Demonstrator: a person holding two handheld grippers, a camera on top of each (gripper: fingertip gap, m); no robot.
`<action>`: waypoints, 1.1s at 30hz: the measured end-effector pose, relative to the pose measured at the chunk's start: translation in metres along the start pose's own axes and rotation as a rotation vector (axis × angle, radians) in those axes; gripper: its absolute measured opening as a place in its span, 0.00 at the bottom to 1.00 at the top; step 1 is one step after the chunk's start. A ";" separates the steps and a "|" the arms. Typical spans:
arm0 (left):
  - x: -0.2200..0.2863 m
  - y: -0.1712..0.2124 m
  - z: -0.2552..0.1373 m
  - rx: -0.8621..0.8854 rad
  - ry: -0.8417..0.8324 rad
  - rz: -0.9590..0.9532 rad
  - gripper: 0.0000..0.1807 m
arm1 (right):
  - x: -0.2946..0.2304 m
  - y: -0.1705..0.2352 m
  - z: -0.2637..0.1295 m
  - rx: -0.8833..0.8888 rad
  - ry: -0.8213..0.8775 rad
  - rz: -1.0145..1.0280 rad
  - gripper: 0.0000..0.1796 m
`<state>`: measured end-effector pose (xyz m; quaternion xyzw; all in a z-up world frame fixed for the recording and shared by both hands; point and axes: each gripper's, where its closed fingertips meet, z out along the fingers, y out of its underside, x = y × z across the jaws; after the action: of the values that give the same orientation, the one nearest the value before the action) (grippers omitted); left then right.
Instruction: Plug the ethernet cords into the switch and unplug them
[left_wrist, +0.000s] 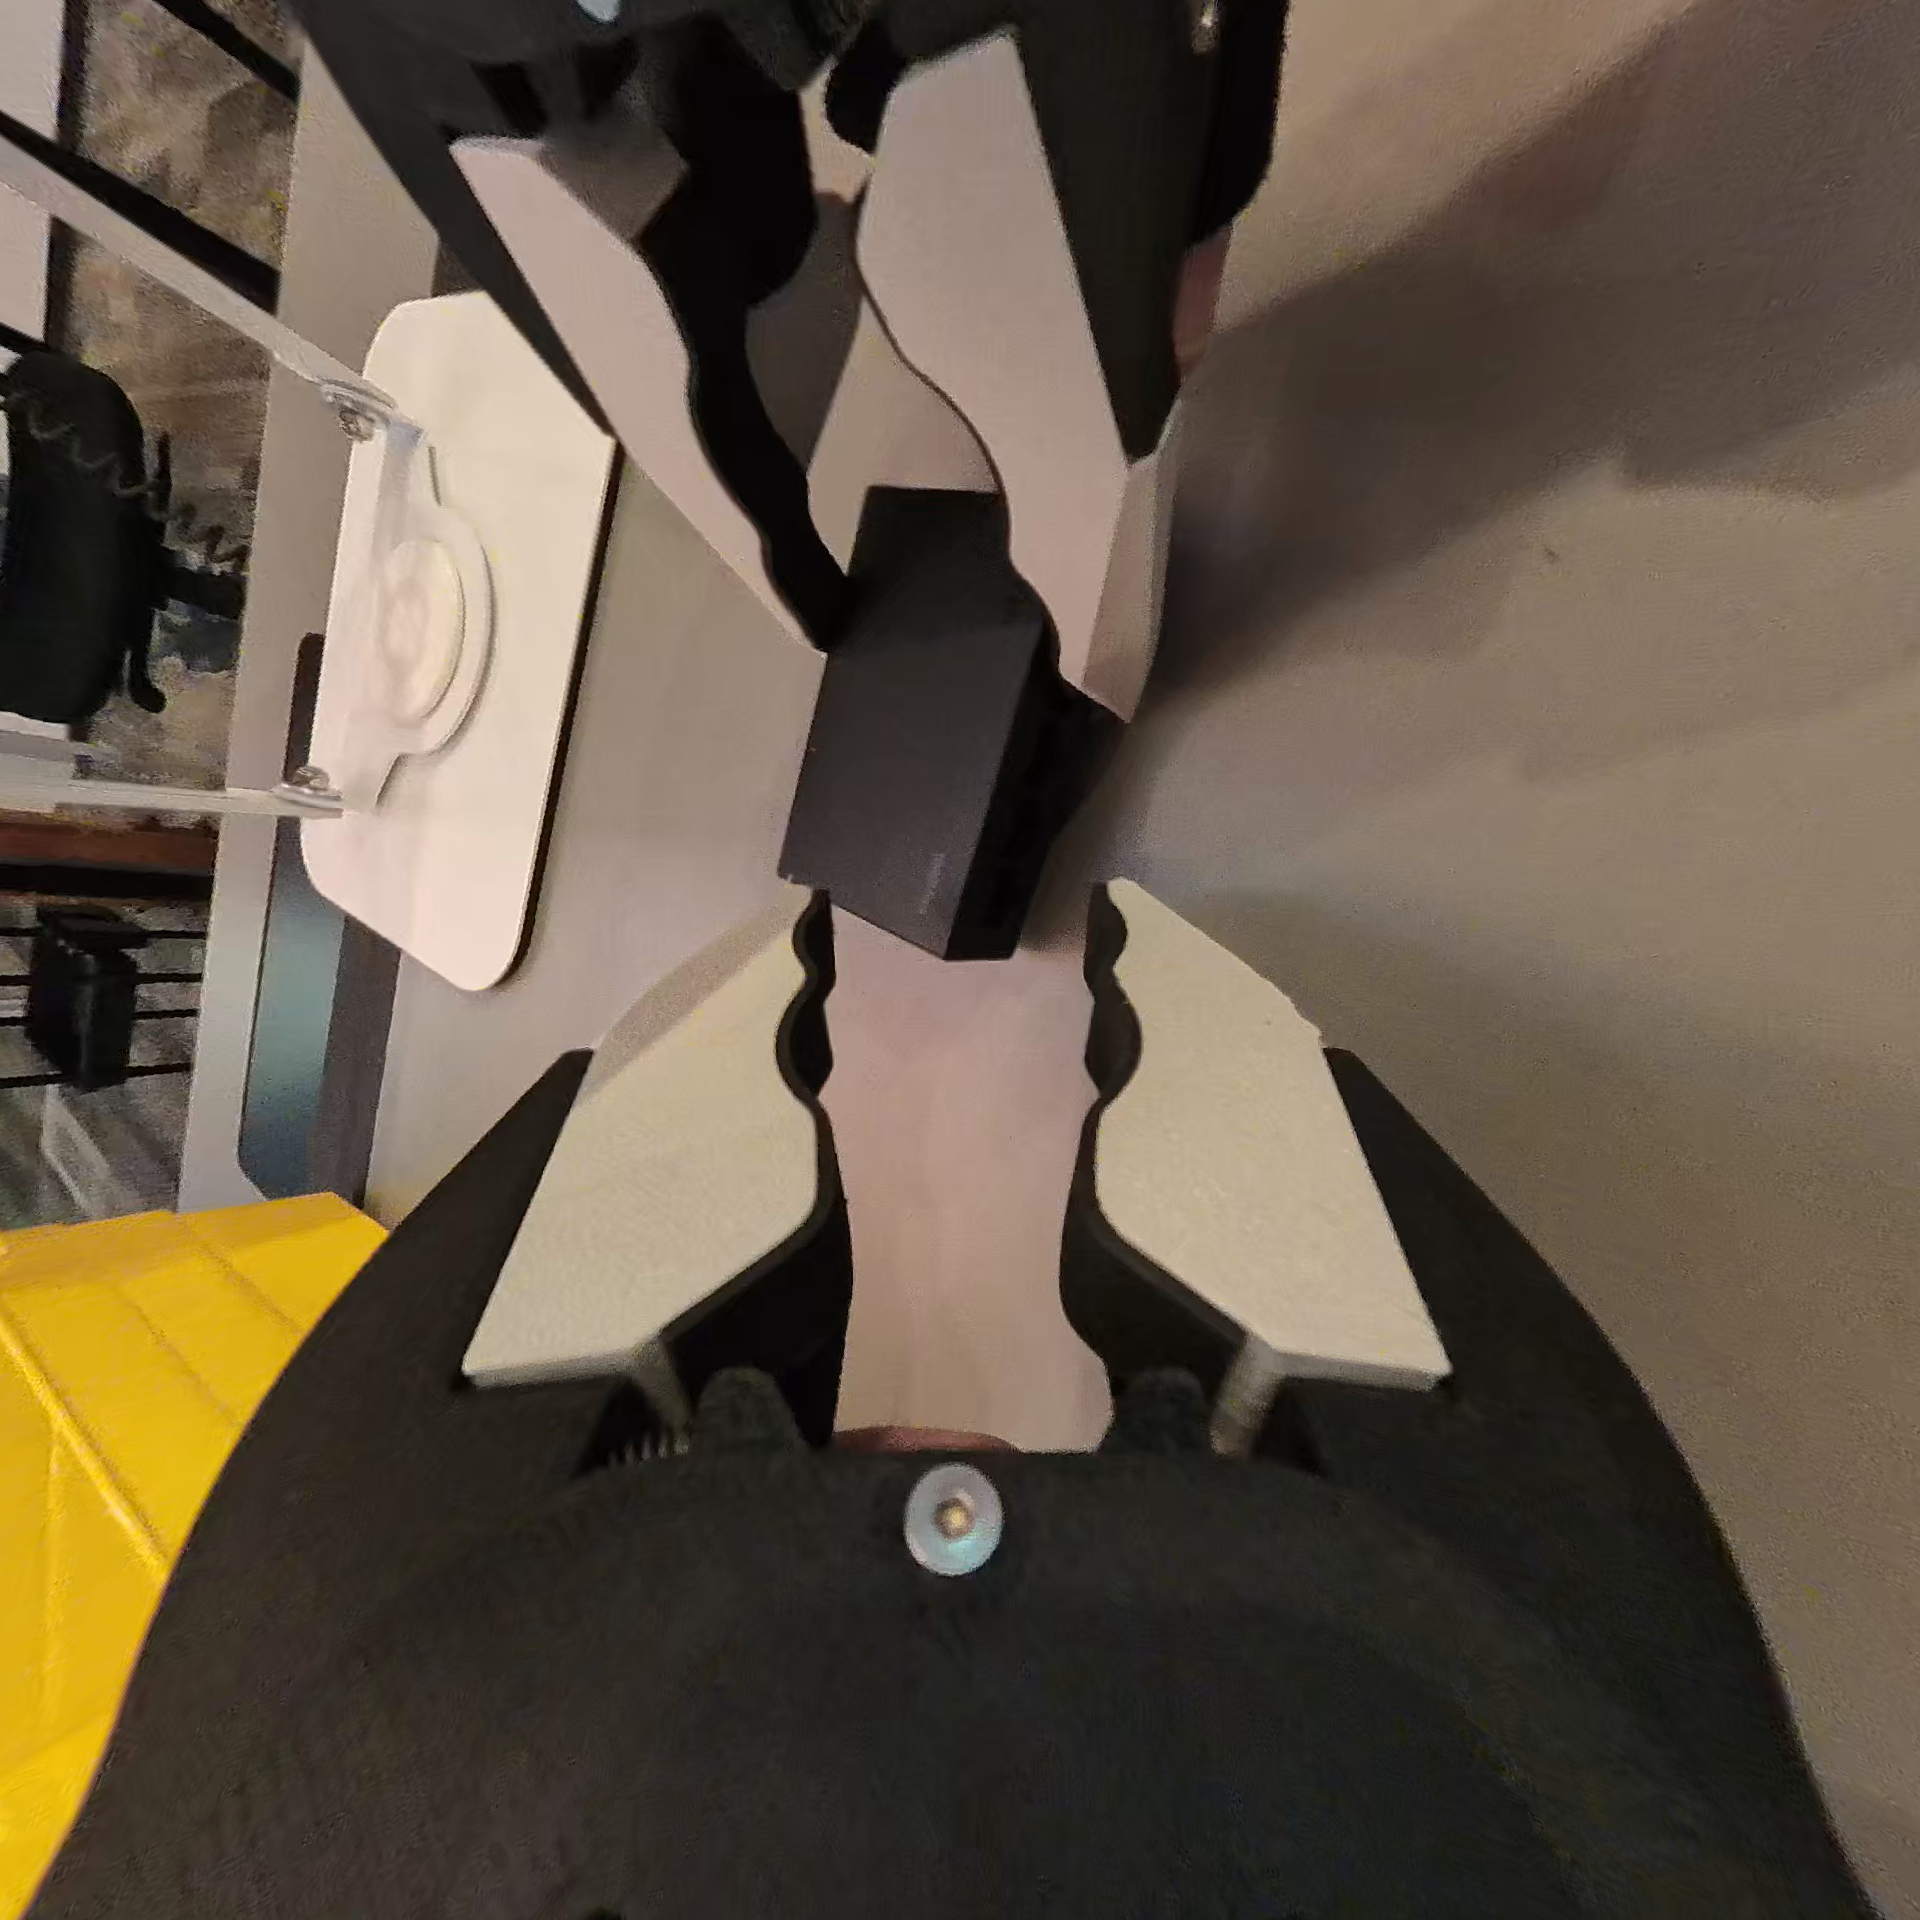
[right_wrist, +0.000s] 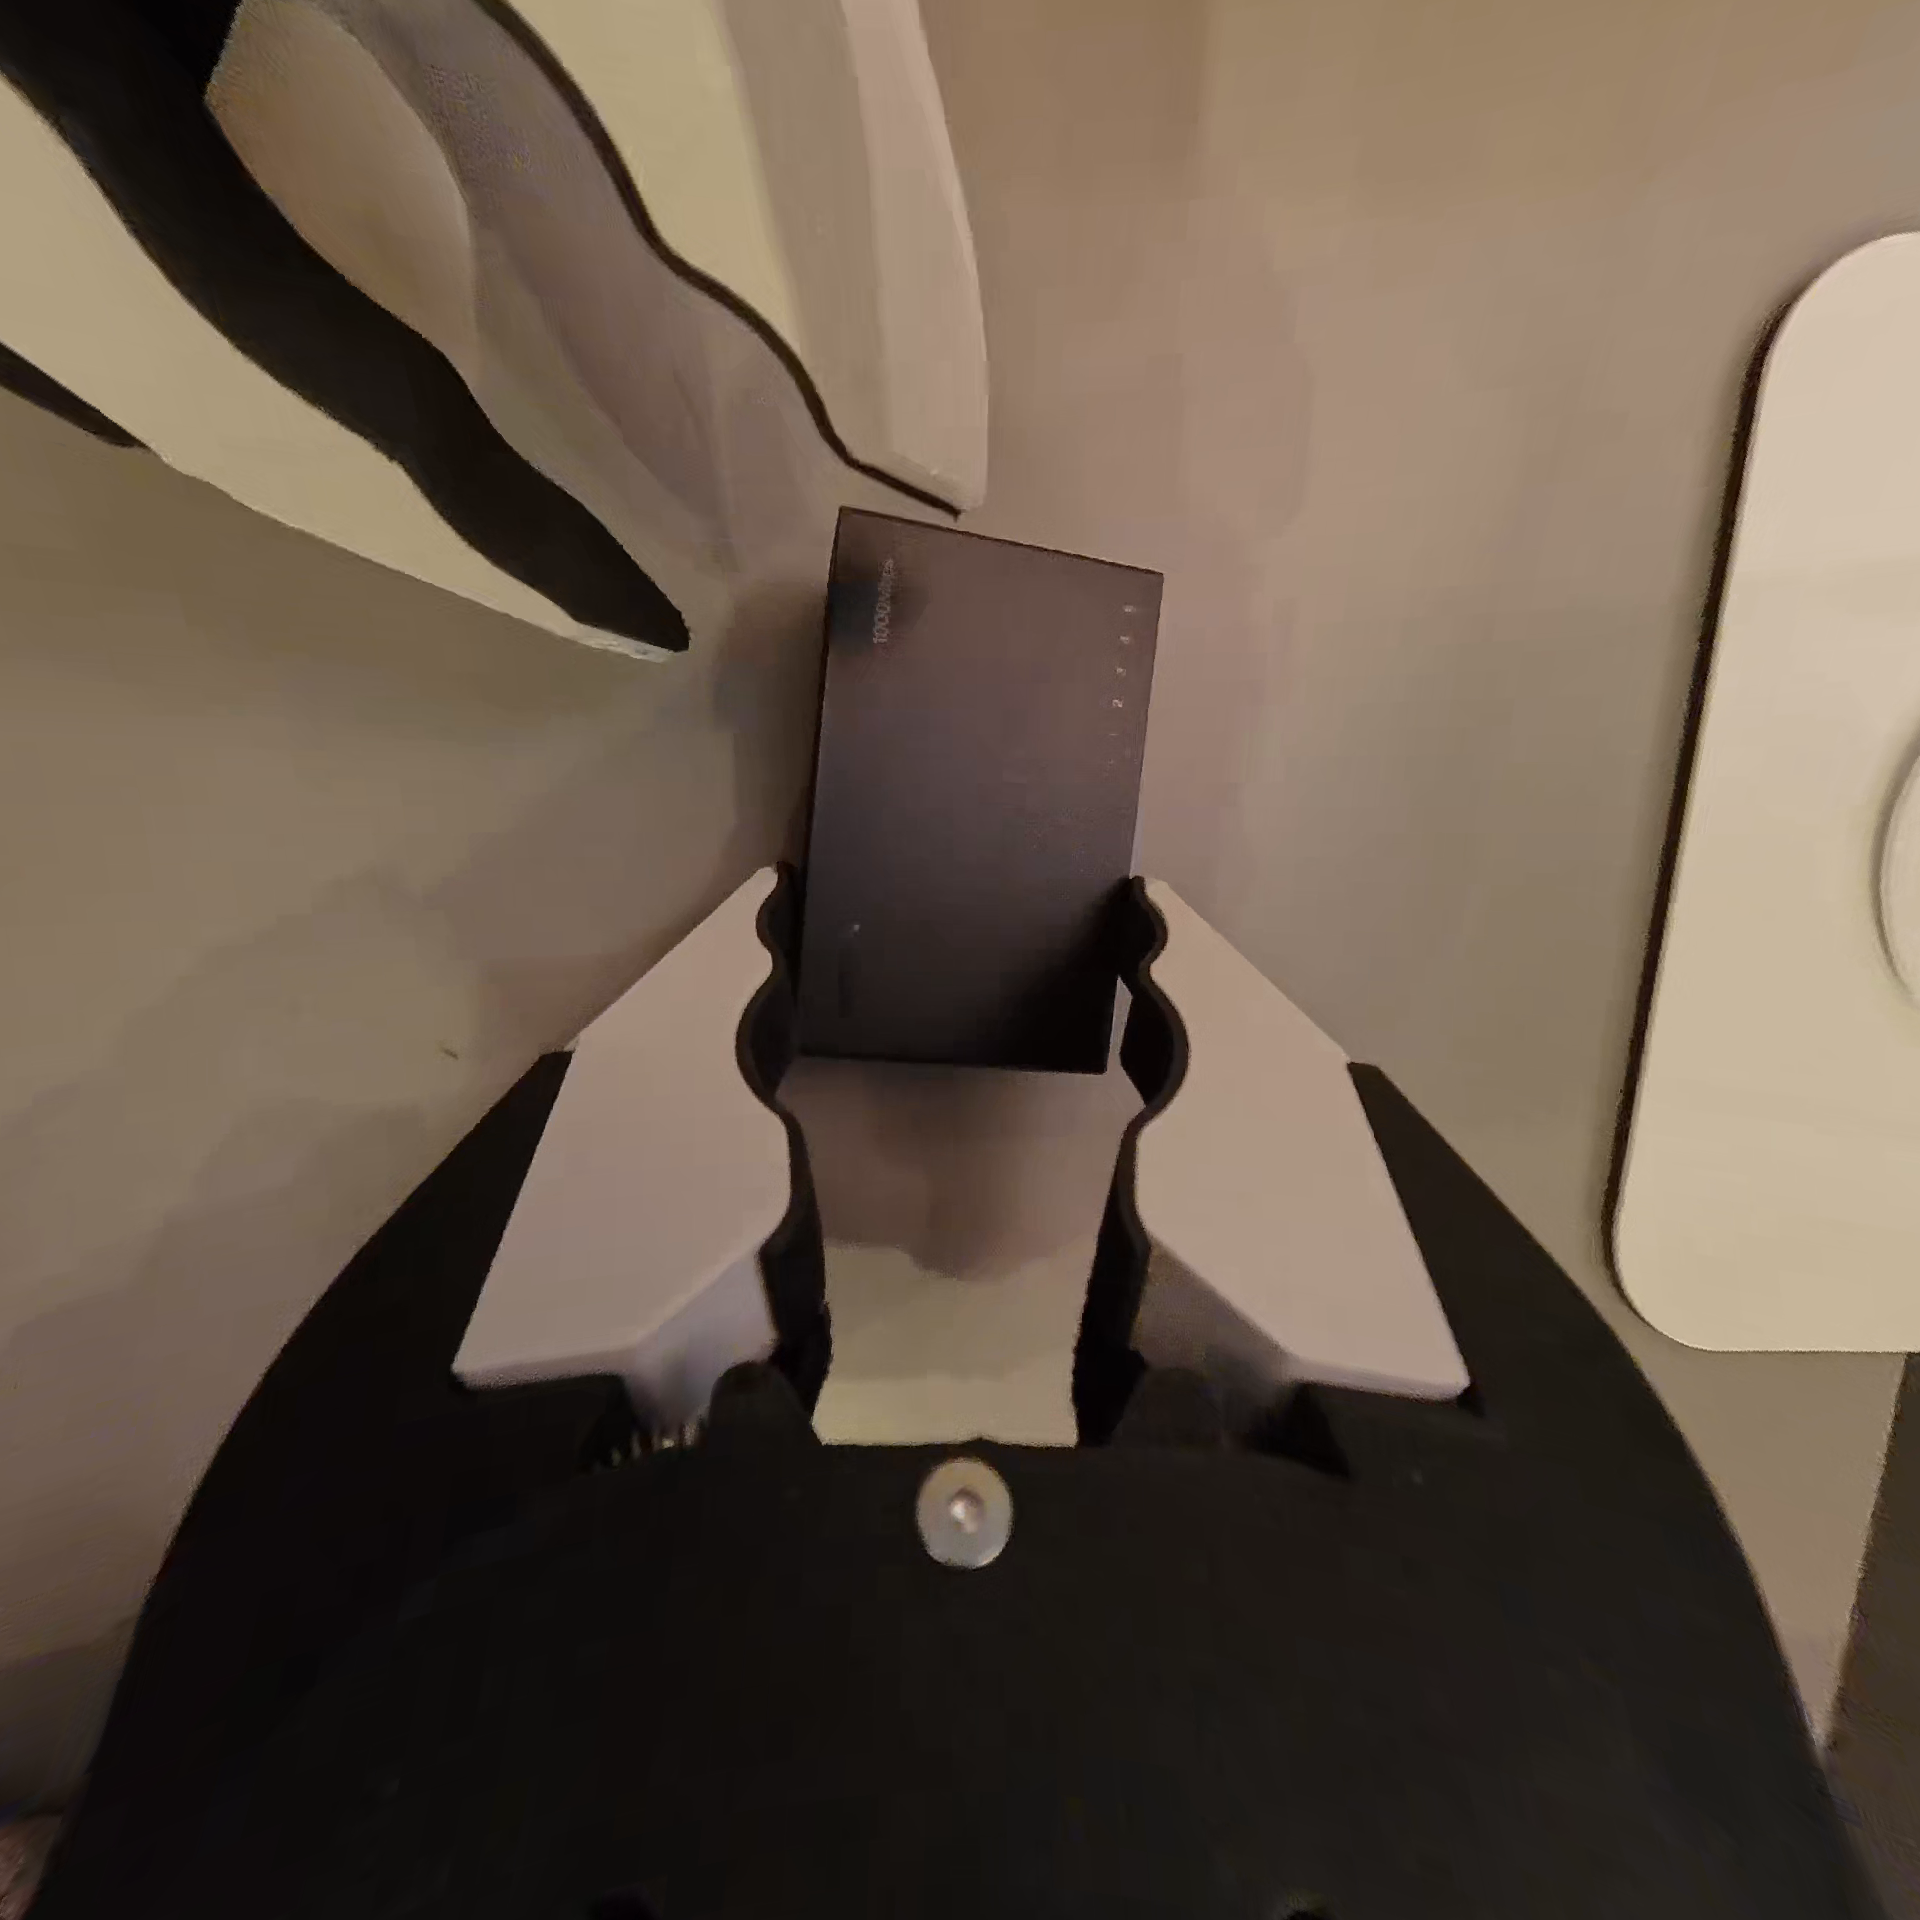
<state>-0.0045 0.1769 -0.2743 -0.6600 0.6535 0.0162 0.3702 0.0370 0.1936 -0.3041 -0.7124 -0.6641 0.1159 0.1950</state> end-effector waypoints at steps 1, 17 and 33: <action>-0.001 0.000 -0.002 0.007 0.009 -0.010 0.26 | -0.002 -0.001 0.001 0.005 -0.018 0.014 0.34; -0.045 -0.006 -0.071 0.198 -0.005 -0.072 0.23 | -0.008 -0.011 -0.011 0.151 -0.123 0.079 0.36; -0.102 0.147 -0.114 -0.041 0.032 -0.237 0.21 | 0.010 -0.007 -0.022 0.289 -0.117 0.147 0.30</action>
<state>-0.2005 0.2245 -0.2083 -0.7403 0.5762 -0.0249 0.3455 0.0414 0.2013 -0.2806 -0.7158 -0.5968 0.2654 0.2472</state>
